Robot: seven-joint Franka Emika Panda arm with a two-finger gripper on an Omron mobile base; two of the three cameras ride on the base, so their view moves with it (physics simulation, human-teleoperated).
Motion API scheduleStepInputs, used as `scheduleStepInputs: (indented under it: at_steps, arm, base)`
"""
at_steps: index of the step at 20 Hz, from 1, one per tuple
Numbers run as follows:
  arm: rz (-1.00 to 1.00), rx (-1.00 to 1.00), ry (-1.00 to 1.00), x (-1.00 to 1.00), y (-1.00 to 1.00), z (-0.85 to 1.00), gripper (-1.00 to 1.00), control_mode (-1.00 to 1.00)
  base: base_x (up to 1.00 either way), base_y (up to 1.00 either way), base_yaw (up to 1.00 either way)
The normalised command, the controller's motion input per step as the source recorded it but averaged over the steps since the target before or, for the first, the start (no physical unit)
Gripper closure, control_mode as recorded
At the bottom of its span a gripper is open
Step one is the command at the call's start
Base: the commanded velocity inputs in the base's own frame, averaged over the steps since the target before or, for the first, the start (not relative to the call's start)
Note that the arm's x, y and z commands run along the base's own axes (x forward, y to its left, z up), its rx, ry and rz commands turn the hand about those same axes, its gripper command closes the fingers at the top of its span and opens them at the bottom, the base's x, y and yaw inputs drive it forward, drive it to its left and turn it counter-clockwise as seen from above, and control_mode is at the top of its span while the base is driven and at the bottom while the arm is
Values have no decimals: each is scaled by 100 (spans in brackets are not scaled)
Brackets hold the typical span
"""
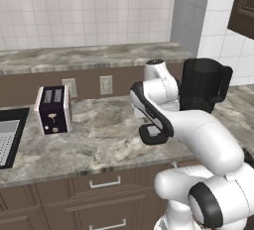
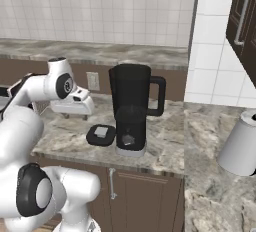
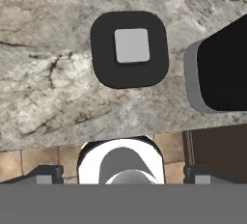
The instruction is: Close the lid blender by securely placing the lid on top.
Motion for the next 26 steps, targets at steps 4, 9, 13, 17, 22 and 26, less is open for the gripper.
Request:
scheduleStepInputs:
  at_steps: [4,9,13,17,22,26]
  arm:
    - [-31,4,7,38,0,-18,-100,-100]
    - [13,-5,-2,20,0,-24,-100,-100]
    - [40,-23,-4,8,0,-36,-100,-100]
    - [48,-25,0,10,0,-38,-100,-100]
    - [45,-21,1,7,0,-29,-100,-100]
    - [36,-22,13,13,0,-15,-100,-100]
  base:
    - [0,0,0]
    - [0,0,0]
    - [0,0,0]
    - [0,0,0]
    - [0,0,0]
    - [0,0,0]
